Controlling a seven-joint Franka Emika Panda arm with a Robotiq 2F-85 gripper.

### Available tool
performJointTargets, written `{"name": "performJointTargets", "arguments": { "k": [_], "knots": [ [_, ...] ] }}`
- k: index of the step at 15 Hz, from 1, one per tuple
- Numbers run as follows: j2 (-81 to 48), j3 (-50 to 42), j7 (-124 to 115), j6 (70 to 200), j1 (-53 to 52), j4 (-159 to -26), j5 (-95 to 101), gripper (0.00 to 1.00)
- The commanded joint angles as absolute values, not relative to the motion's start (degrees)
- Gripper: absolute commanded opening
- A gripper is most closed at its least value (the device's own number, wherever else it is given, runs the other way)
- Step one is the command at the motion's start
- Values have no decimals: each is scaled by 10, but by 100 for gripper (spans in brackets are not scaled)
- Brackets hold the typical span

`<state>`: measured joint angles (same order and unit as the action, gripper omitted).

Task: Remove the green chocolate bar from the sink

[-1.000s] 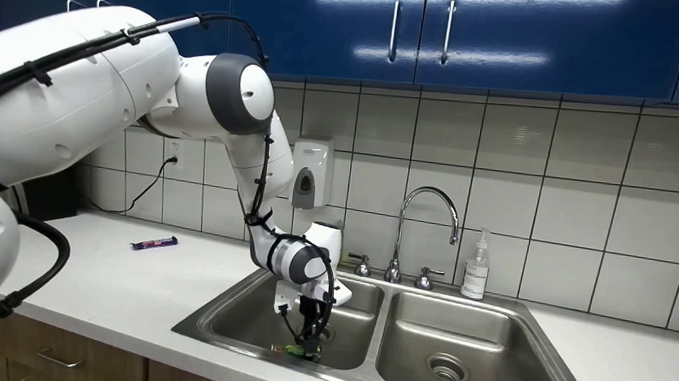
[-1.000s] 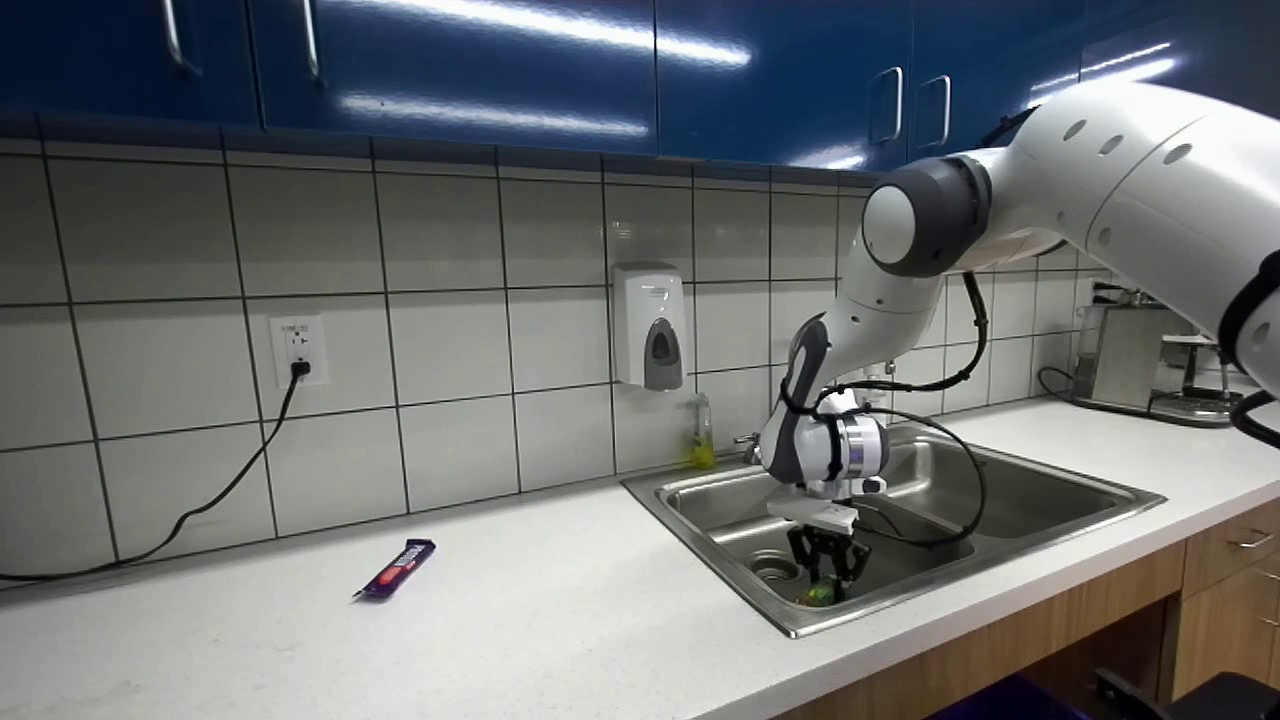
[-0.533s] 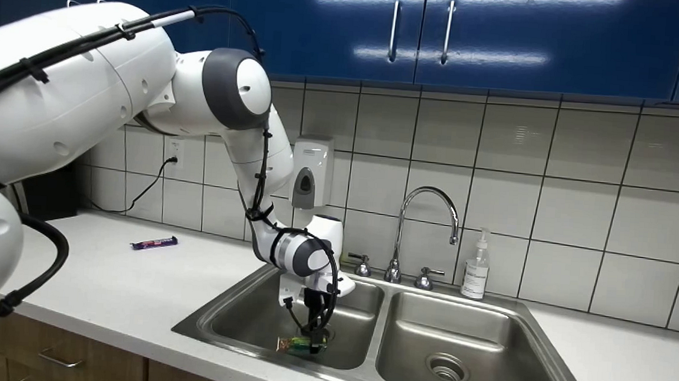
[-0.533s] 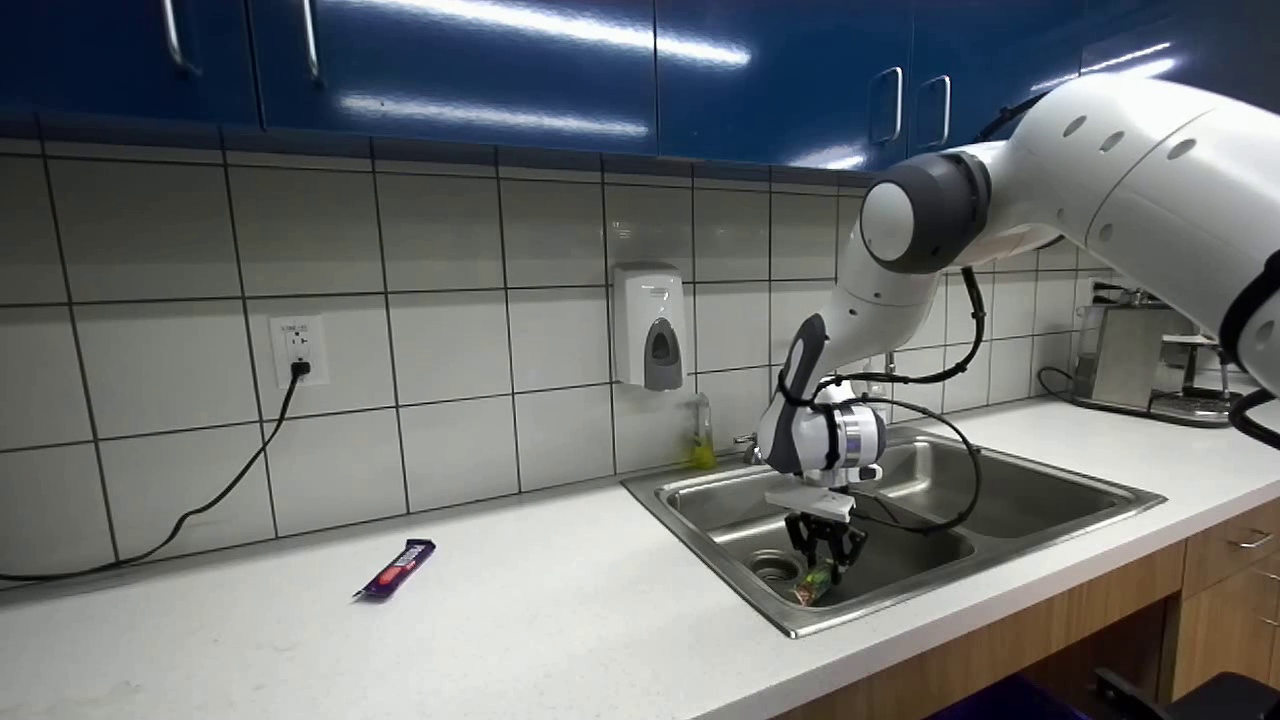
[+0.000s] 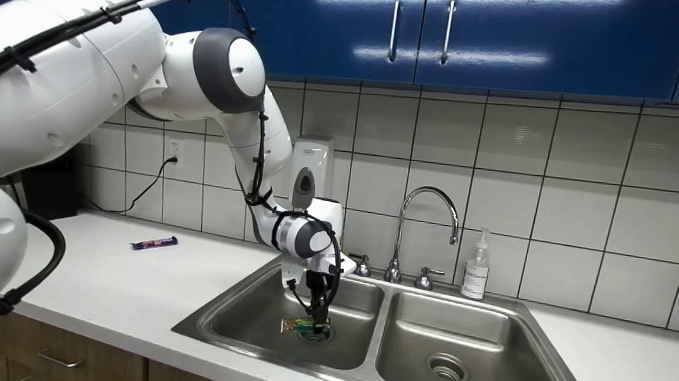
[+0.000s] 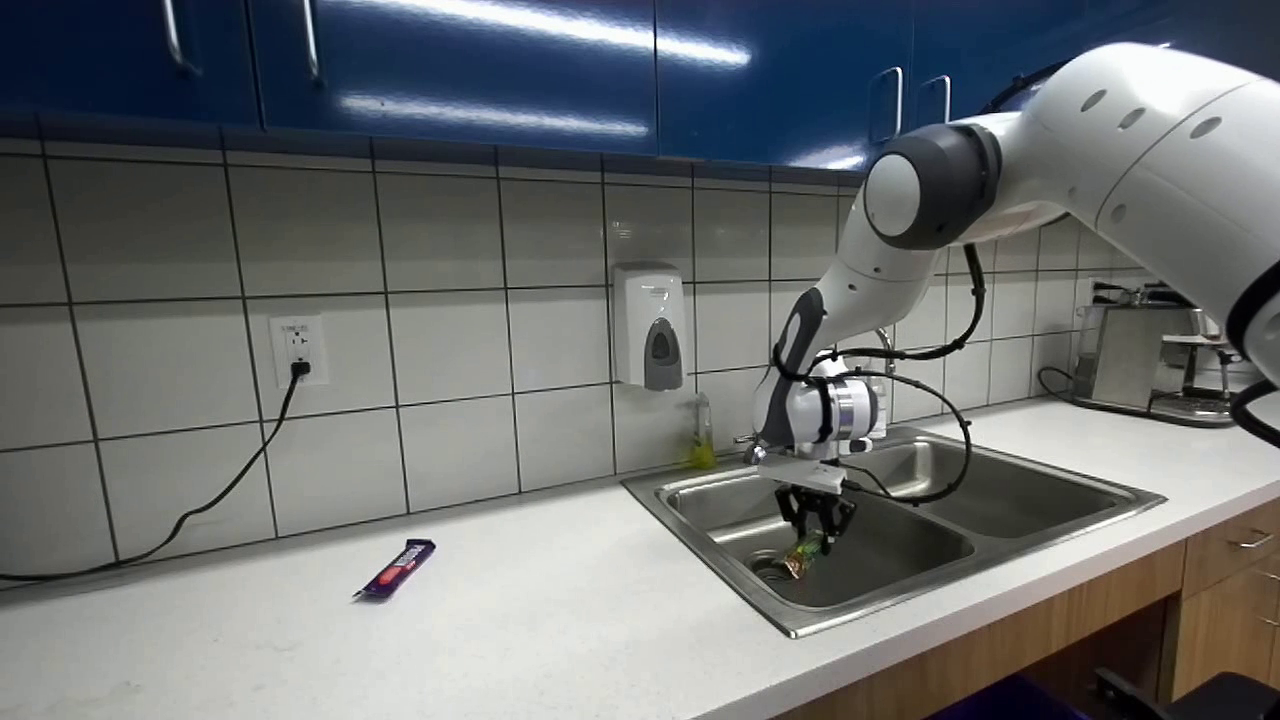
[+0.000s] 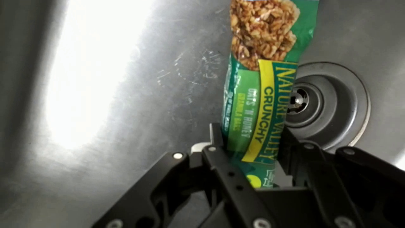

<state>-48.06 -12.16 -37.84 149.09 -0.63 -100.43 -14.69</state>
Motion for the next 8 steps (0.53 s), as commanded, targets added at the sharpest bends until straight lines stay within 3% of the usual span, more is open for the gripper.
{"name": "performJointTargets", "arguments": {
  "k": [1,8],
  "knots": [
    [-439,-115,-351,1446,0,-1023,-124,18],
    [-406,-107,-252,1399,0,-1031,-76,18]
  ]
}}
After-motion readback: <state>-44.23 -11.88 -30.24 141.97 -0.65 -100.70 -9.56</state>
